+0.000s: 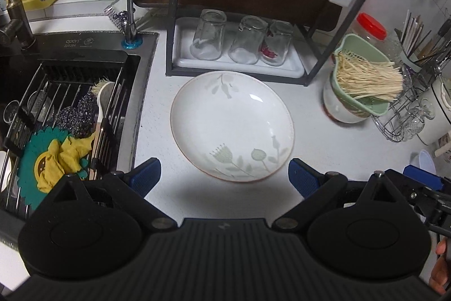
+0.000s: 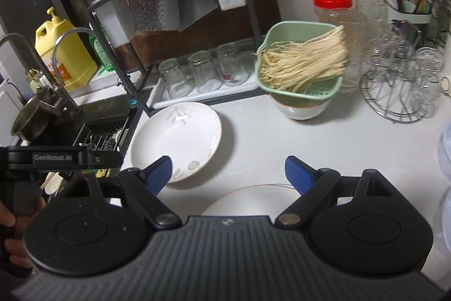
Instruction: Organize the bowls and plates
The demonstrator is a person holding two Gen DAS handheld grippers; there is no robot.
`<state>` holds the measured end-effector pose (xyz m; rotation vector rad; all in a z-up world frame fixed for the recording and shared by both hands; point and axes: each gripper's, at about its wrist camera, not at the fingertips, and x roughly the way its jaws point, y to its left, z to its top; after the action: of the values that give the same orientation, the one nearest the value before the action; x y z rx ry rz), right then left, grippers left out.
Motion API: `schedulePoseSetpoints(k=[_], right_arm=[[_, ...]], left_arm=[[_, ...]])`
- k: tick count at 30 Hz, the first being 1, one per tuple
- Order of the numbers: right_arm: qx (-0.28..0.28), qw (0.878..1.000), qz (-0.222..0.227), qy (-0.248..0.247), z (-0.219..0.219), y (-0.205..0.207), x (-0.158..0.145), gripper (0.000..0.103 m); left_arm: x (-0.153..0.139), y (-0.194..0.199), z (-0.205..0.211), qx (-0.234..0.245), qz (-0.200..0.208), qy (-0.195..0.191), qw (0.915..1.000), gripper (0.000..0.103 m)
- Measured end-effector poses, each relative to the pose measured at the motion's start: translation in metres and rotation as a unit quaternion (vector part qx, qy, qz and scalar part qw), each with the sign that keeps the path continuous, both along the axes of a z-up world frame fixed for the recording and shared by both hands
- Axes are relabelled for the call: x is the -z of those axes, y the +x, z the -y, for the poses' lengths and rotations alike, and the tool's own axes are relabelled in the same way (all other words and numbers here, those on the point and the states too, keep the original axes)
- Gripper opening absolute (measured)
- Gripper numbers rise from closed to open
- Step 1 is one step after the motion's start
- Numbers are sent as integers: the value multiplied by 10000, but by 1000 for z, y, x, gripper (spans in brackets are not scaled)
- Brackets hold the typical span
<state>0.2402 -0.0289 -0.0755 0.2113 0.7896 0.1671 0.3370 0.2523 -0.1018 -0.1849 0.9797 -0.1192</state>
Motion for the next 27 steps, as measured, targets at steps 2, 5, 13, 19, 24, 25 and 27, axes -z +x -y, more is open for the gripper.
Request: schedulePoseSetpoints(k=[2,5,13,19,24,25,27], right_arm=[[-77,10000,-39,-12,-8,9,3,87],[-177,9997,-161,4,-19,23,11,84],[-147,9987,-483,72,-38,58,29,79],[-57,9972,-746,27,-49,82,46,72],[-11,9952,-977,-6,-53,99,57,57],[-6,9949,-1013,-15,-54,102,59,57],[20,9940,-1096,-53,-57,107,63,54]], left_arm=[[6,10,-8,-4,-33,-3,10000,99],[15,24,-19,-39,-116,-81,9999,99],[35,60,-33,76,-247,-193,9995,98],[53,82,-41,201,-366,-299,9987,95],[60,100,-49,230,-347,-363,9985,83],[61,103,-50,244,-338,-359,9985,80],[64,110,-53,264,-355,-378,9983,73]])
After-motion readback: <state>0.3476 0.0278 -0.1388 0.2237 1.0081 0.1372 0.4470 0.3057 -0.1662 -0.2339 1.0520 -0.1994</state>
